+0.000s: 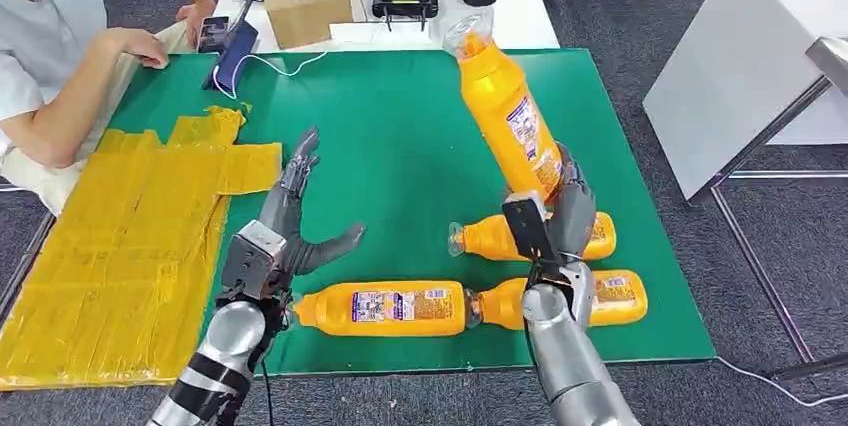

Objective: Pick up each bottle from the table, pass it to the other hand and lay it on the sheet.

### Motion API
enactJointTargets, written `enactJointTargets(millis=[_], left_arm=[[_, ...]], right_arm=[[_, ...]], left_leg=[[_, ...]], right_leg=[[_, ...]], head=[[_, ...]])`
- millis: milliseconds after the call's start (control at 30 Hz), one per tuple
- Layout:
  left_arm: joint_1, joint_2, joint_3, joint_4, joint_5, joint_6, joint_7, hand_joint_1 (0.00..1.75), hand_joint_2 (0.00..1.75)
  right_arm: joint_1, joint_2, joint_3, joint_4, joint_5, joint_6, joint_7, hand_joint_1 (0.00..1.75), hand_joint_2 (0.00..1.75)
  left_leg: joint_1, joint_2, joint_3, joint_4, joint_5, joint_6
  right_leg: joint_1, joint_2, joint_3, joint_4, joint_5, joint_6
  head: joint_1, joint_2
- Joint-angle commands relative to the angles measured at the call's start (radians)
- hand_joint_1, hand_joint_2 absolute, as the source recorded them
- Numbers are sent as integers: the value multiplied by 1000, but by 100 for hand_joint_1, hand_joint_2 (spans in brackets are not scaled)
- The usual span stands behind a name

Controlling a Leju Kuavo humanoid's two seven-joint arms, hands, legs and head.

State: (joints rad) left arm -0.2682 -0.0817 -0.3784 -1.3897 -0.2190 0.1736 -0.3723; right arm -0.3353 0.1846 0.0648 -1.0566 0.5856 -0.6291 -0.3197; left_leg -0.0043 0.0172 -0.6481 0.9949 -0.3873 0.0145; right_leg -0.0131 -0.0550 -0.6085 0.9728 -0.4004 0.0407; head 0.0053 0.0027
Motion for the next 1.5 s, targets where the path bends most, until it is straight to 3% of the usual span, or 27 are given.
enactJointTargets(millis=[33,200,300,467,933,1300,1500], left_arm=[[-9,30,-2,9,-5,-17,11,0,175],[-9,30,-2,8,-5,-18,12,0,175],[-14,41,-11,7,52,-92,20,0,175],[-36,55,-37,24,120,-175,19,0,175],[-43,54,-41,32,125,-180,20,0,175],[-75,41,-28,101,263,-271,34,0,175],[-60,8,10,76,294,-198,23,0,175]], right_arm=[[33,-7,131,-106,-25,40,14,175,175],[32,-19,137,-109,-34,43,21,175,175],[47,-30,251,-134,-107,207,-17,175,175],[46,-37,441,-108,-105,269,-34,175,175],[40,-39,474,-93,-79,261,-39,175,175],[-6,-20,635,35,26,213,-25,175,175],[-20,-16,674,91,51,195,-4,175,175]], left_leg=[[1,1,6,0,-3,-1],[1,0,3,0,-1,-1],[0,1,3,0,-1,-1],[1,2,5,0,-3,-2],[1,1,7,0,-3,-1],[1,1,5,-1,-2,-1],[2,1,5,0,-2,-1]], right_leg=[[0,5,6,0,-2,-1],[0,3,3,-1,-1,-1],[0,3,3,-1,-1,-1],[0,6,4,-1,-2,-2],[0,5,6,-1,-3,-2],[0,4,4,-1,-1,-1],[1,4,5,-1,-2,-1]], head=[[0,0],[0,0],[0,0],[0,0],[0,0],[0,0],[0,0]])
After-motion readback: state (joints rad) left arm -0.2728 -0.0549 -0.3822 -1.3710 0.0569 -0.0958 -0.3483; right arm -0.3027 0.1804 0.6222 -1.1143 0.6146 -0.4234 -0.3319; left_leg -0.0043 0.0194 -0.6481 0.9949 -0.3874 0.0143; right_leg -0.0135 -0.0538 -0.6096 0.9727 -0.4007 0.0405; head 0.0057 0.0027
